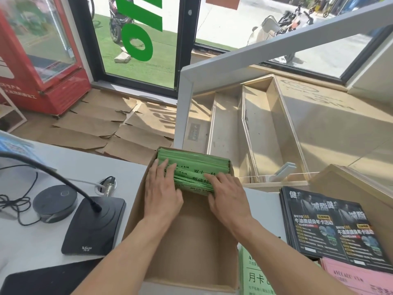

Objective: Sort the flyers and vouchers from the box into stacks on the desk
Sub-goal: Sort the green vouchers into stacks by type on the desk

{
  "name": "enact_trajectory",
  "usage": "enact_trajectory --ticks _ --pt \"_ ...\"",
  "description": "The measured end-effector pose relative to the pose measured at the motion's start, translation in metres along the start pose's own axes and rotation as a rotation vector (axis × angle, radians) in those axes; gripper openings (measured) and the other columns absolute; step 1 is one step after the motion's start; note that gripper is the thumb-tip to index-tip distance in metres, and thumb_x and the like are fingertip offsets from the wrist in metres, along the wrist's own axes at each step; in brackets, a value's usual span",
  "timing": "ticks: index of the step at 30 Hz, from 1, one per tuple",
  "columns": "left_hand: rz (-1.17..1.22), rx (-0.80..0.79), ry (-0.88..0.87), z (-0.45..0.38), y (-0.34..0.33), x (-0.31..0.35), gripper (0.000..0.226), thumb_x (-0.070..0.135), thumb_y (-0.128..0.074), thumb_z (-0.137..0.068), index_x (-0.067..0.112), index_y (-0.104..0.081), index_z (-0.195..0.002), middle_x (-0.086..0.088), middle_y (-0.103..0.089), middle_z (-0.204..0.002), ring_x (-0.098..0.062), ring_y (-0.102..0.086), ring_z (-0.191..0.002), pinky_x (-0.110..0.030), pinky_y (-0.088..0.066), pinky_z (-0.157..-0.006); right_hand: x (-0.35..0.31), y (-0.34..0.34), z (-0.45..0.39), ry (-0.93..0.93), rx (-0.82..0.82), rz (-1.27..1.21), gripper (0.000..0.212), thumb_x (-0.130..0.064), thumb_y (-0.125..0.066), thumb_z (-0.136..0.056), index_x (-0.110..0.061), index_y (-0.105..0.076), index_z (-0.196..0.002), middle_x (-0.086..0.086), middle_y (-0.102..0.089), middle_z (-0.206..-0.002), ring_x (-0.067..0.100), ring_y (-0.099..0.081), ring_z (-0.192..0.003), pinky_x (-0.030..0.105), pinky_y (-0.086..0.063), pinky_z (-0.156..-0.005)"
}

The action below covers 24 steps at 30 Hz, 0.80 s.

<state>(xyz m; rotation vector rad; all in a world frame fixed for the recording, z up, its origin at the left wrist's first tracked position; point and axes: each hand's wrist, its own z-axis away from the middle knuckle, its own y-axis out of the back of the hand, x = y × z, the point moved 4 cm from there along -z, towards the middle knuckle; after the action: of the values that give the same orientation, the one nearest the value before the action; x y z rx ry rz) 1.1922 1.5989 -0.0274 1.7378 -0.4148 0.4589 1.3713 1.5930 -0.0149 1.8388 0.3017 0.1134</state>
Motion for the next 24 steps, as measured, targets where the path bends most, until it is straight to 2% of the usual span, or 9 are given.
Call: enact_trajectory --ticks 5,9,11,13,15,16,18,21,24 --pt "-0.043 0.025 -0.016 0.001 0.001 0.0 0.046 0.011 -0.066 -0.081 0.022 -0.055 -0.125 -0.006 -0.032 -0.16 -0.023 -0.004 -0.155 -0.035 0.004 -0.123 0.002 0.002 0.0 -0.002 0.016 -0.011 0.035 -0.015 -0.074 -0.07 -0.022 -0.065 -0.102 0.0 -0.058 -0.104 0.024 -0.052 -0.1 0.037 -0.047 -0.089" --pt "-0.111 0.007 -0.036 0.003 -0.003 -0.004 0.029 0.009 -0.068 -0.077 0.024 -0.054 -0.098 -0.006 -0.05 -0.145 -0.026 -0.018 -0.153 -0.035 0.005 -0.125 0.004 -0.009 -0.001 0.053 -0.123 0.01 0.026 -0.017 -0.06 -0.085 -0.028 -0.066 -0.108 -0.006 -0.068 -0.097 0.02 -0.063 -0.09 0.03 -0.04 -0.093" --pt "-0.137 0.036 -0.088 0.002 0.0 -0.001 0.029 0.01 -0.07 -0.078 0.024 -0.055 -0.099 0.0 -0.065 -0.118 -0.023 -0.047 -0.134 -0.038 -0.003 -0.127 0.008 -0.006 0.0 -0.027 -0.083 -0.12 0.028 -0.016 -0.058 -0.091 -0.029 -0.069 -0.112 -0.009 -0.07 -0.098 0.021 -0.064 -0.088 0.031 -0.045 -0.089" --pt "-0.122 0.09 -0.153 0.004 0.01 0.005 0.028 0.012 -0.073 -0.08 0.024 -0.057 -0.1 0.006 -0.069 -0.095 -0.019 -0.066 -0.099 -0.04 -0.027 -0.121 0.011 0.006 0.003 -0.139 0.033 -0.335 0.029 -0.014 -0.06 -0.093 -0.029 -0.07 -0.116 -0.013 -0.067 -0.1 0.019 -0.063 -0.088 0.033 -0.051 -0.077" --pt "-0.043 0.154 -0.219 0.009 0.027 0.014 0.033 0.01 -0.079 -0.076 0.023 -0.062 -0.101 0.007 -0.071 -0.091 -0.021 -0.069 -0.082 -0.038 -0.053 -0.089 0.01 0.027 0.009 -0.157 0.169 -0.457 0.032 -0.011 -0.062 -0.094 -0.032 -0.069 -0.117 -0.016 -0.062 -0.099 0.014 -0.063 -0.086 0.029 -0.05 -0.068" --pt "-0.004 0.2 -0.249 0.013 0.039 0.019 0.036 0.009 -0.081 -0.073 0.023 -0.065 -0.103 0.007 -0.072 -0.093 -0.021 -0.07 -0.08 -0.035 -0.054 -0.073 0.009 0.041 0.013 -0.156 0.229 -0.497 0.034 -0.01 -0.062 -0.094 -0.034 -0.068 -0.118 -0.016 -0.061 -0.099 0.011 -0.062 -0.084 0.028 -0.05 -0.066" --pt "0.071 0.295 -0.334 0.022 0.065 0.03 0.04 0.007 -0.082 -0.071 0.023 -0.071 -0.106 0.009 -0.073 -0.1 -0.018 -0.071 -0.085 -0.03 -0.053 -0.063 0.012 0.077 0.024 -0.162 0.338 -0.559 0.037 -0.008 -0.064 -0.093 -0.035 -0.067 -0.118 -0.016 -0.061 -0.098 0.009 -0.06 -0.081 0.032 -0.051 -0.063" --pt "0.274 0.327 -0.516 0.049 0.104 0.059 0.026 0.016 -0.076 -0.085 0.021 -0.075 -0.111 0.012 -0.075 -0.108 -0.009 -0.072 -0.095 -0.027 -0.058 -0.074 0.031 0.136 0.063 -0.155 0.419 -0.628 0.034 -0.007 -0.067 -0.093 -0.033 -0.068 -0.115 -0.015 -0.064 -0.098 0.009 -0.062 -0.084 0.032 -0.052 -0.062" --pt "0.573 0.138 -0.435 0.1 0.114 0.094 0.021 0.029 -0.076 -0.089 0.028 -0.074 -0.11 0.021 -0.074 -0.105 0.0 -0.071 -0.096 -0.023 -0.059 -0.077 0.064 0.174 0.126 -0.239 0.302 -0.796 0.038 -0.009 -0.072 -0.09 -0.04 -0.068 -0.111 -0.013 -0.068 -0.103 0.007 -0.063 -0.098 0.023 -0.052 -0.072"
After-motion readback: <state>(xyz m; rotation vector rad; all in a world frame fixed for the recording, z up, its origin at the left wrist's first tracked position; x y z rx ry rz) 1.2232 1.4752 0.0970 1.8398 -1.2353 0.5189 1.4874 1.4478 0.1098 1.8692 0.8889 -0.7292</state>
